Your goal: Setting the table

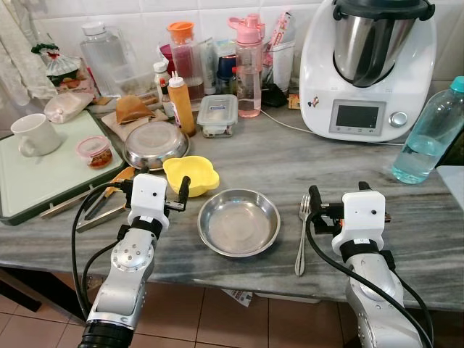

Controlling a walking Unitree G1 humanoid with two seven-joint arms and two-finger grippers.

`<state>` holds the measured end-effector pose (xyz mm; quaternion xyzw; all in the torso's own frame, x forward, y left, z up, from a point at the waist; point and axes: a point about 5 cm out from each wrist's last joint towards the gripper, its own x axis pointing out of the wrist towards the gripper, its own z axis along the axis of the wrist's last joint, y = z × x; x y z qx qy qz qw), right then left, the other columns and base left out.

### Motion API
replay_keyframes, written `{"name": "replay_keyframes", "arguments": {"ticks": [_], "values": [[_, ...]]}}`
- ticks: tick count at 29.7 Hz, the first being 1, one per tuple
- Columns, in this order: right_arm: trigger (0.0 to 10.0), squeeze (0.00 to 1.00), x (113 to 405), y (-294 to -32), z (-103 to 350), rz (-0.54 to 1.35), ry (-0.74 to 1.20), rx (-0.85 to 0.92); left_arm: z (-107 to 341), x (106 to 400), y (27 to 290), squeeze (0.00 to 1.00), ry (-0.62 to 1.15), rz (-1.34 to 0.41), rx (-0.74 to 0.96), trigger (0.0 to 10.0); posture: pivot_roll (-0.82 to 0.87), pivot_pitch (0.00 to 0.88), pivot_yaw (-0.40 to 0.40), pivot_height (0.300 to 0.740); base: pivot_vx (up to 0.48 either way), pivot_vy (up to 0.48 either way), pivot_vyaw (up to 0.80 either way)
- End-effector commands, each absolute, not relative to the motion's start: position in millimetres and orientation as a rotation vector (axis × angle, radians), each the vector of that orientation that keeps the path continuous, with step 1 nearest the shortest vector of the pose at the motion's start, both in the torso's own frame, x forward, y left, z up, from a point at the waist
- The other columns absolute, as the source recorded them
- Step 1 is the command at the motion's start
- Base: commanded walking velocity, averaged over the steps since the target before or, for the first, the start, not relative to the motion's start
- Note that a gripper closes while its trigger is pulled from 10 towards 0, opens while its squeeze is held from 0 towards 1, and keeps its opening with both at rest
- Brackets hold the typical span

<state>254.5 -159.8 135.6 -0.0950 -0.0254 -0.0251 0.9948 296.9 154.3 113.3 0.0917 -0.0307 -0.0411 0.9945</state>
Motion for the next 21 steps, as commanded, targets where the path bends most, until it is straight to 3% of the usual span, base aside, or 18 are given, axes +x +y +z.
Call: {"name": "replay_keyframes", "arguments": {"ticks": [1, 10, 21], "values": [[10.0, 0.47, 256, -158, 137, -0.037, -0.060, -0.184, 113, 294, 158, 0.00, -0.065, -0.088, 0.218, 10.0, -0.09, 0.000, 0.062, 0.740, 0.000, 0.000, 0.00], [10.0, 0.47, 256, -167, 136, -0.022, -0.050, -0.212, 113, 296, 177, 0.00, -0.051, -0.065, 0.271, 10.0, -0.09, 0.000, 0.067, 0.740, -0.293, 0.000, 0.00], [10.0, 0.47, 261, -165, 137, -0.023, -0.058, -0.205, 115, 295, 168, 0.00, -0.057, -0.088, 0.253, 10.0, -0.08, 0.000, 0.070, 0.740, -0.311, 0.000, 0.00]]}}
